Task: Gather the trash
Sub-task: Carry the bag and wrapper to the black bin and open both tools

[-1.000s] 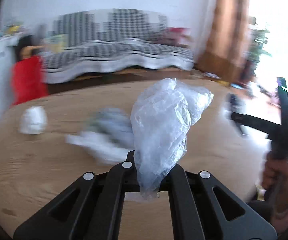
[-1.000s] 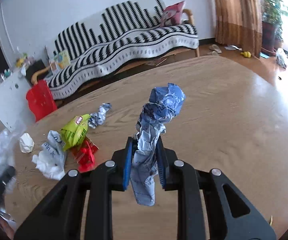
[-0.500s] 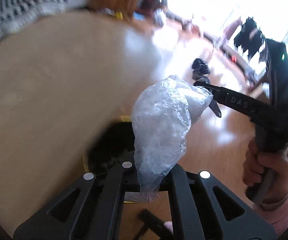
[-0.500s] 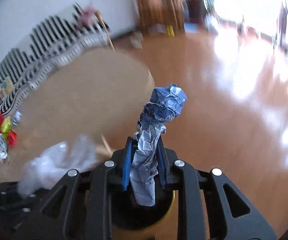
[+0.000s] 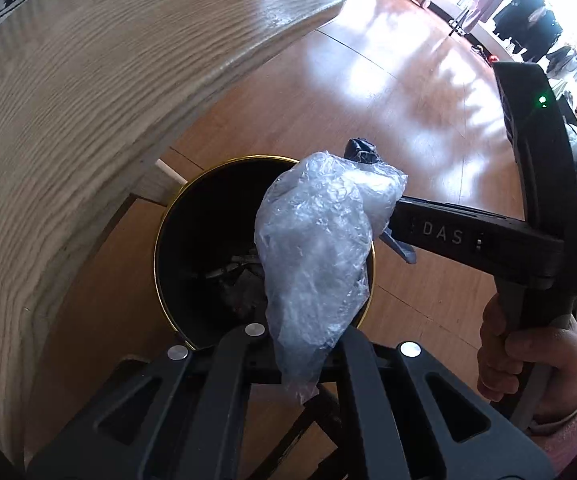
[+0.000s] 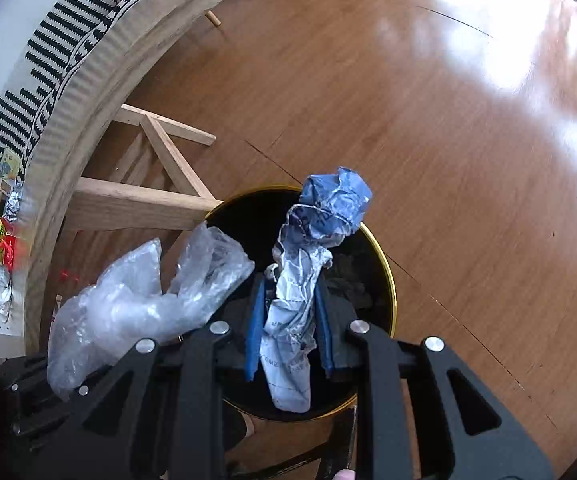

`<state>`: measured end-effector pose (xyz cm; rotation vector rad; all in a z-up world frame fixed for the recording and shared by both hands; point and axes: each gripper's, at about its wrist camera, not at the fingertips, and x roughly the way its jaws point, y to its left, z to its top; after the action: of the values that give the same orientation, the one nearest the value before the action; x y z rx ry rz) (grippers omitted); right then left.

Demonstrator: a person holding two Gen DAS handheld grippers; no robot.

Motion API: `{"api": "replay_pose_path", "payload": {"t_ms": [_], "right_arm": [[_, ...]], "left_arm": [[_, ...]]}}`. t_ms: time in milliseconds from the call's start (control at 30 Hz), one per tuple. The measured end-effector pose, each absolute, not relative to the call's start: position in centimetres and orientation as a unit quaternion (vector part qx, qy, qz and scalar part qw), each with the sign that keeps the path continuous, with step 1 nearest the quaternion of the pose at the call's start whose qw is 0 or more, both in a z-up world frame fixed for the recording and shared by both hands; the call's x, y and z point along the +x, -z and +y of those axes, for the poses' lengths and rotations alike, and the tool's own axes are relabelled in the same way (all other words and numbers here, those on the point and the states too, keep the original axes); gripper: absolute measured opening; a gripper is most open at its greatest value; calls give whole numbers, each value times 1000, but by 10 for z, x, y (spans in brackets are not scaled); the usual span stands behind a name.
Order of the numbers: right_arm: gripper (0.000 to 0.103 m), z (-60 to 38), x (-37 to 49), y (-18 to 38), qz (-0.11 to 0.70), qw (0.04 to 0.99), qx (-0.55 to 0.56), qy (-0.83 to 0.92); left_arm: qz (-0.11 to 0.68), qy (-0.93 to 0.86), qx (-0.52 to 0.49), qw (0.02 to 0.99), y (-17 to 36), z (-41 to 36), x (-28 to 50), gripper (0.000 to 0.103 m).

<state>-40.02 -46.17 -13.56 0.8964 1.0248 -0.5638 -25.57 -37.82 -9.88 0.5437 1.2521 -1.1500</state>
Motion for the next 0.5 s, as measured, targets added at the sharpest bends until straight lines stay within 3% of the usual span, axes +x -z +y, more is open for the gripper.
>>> {"api": "replay_pose_path", "payload": {"t_ms": [167, 200, 233, 300, 333, 400, 467, 500], "right_arm": [[25, -466, -406, 136, 461, 732, 436, 247], [34, -467, -408, 137, 459, 730, 447, 239], [58, -468, -408, 136, 458, 728, 454, 234], [91, -470, -406, 132, 455, 726, 457, 240], [91, -472, -408, 127, 446, 730, 453, 252], [91, -476, -410, 121, 443, 732, 440, 274], [92, -479, -414, 118, 436, 730, 438, 292], [93, -480, -416, 117, 432, 728, 442, 296]], "left_arm": [[546, 510, 230, 624, 91, -377, -254, 1], [550, 512, 227, 619, 91, -377, -255, 2], [554, 511, 228, 616, 91, -375, -255, 10], [568, 495, 234, 614, 97, -375, -255, 55], [565, 495, 232, 618, 97, -376, -256, 80], [541, 507, 226, 632, 88, -373, -258, 82], [531, 513, 212, 640, 82, -369, -257, 93], [528, 514, 204, 644, 80, -367, -255, 94]]}}
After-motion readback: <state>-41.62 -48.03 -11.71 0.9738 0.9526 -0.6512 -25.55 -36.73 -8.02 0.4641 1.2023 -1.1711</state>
